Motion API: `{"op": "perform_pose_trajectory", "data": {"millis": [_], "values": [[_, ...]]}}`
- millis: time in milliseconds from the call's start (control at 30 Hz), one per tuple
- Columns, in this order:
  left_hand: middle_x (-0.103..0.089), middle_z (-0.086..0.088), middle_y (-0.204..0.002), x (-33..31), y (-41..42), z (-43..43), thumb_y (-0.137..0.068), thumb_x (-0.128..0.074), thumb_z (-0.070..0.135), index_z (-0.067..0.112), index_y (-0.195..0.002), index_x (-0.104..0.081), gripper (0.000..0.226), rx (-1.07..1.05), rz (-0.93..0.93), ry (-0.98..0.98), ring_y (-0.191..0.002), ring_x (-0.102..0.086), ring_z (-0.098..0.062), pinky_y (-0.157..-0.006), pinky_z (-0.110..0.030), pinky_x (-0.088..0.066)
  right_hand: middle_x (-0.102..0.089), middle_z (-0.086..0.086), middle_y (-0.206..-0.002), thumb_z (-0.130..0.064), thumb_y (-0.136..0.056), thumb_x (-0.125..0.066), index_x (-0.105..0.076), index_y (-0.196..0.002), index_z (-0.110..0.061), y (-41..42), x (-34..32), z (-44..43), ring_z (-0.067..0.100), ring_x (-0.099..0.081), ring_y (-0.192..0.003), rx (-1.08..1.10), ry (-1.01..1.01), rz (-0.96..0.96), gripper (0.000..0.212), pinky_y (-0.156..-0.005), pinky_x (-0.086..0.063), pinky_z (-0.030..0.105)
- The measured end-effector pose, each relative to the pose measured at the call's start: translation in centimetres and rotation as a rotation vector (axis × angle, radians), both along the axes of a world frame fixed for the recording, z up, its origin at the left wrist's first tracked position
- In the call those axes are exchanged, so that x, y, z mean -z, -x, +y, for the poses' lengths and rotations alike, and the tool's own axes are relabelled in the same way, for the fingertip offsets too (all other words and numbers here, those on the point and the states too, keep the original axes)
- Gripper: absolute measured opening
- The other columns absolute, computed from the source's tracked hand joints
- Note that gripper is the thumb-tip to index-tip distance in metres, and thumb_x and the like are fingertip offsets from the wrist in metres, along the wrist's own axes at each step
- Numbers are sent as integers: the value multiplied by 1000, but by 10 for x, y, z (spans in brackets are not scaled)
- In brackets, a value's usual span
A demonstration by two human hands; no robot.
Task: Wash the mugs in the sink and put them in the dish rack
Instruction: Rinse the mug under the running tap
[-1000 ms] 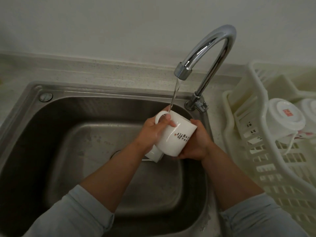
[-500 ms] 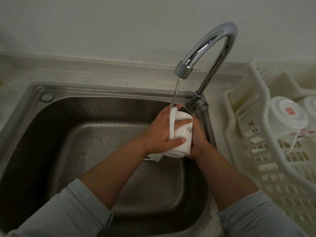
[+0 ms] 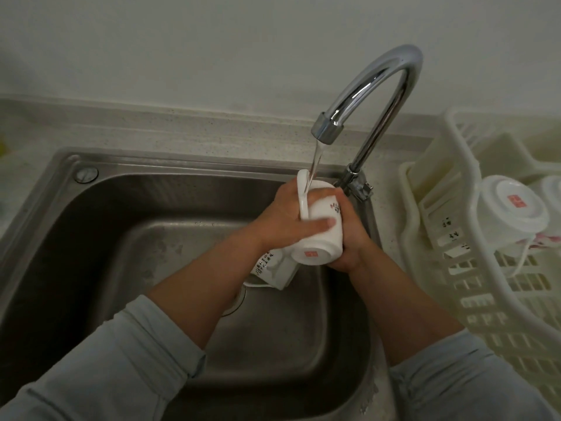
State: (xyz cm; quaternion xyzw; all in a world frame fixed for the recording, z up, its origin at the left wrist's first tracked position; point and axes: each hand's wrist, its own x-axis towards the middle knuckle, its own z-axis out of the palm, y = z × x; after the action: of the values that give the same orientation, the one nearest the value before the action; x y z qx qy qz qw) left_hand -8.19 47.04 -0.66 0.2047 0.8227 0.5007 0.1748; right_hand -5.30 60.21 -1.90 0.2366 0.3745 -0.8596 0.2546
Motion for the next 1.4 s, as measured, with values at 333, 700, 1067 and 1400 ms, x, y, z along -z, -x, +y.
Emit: {"op": "perform_pose_trajectory", "data": {"millis": [333, 700, 1067, 1400], "values": [[-67, -1, -92, -24, 15, 32, -85, -64, 35, 23, -85, -66, 12, -561, -298, -88, -91, -65, -21, -85, -36, -53, -72, 14, -82, -62, -86, -45, -65, -100, -14, 7, 2, -5, 28, -70, -69, 127, 50, -70, 54, -67, -57, 44], [-40, 2, -143, -2, -14, -2, -76, -62, 47, 58, -117, -51, 44, -293, -417, -431, -121, -51, -19, -101, -43, -45, -68, 16, -109, -50, -84, -56, -53, -124, -21, 5, 6, -6, 32, -68, -92, 33, -172, 24, 50, -74, -55, 45], [-59, -1, -120, 13, -13, -7, -82, -46, 68, 36, -127, -47, 55, -368, -422, -353, -97, -65, -18, -83, -42, -55, -56, 1, -108, -25, -76, -75, -32, -125, -29, 1, 5, -14, 22, -64, -87, -35, -670, 233, 65, -57, -56, 34], [-30, 4, -138, 8, -5, -23, -83, -34, 61, 34, -138, -41, 61, 89, 67, 52, -128, -33, -15, -107, -36, -30, -71, 11, -89, -42, -93, -43, -62, -106, -23, -4, 0, -4, 25, -69, -77, -111, -128, 86, 30, -66, -57, 37]]}}
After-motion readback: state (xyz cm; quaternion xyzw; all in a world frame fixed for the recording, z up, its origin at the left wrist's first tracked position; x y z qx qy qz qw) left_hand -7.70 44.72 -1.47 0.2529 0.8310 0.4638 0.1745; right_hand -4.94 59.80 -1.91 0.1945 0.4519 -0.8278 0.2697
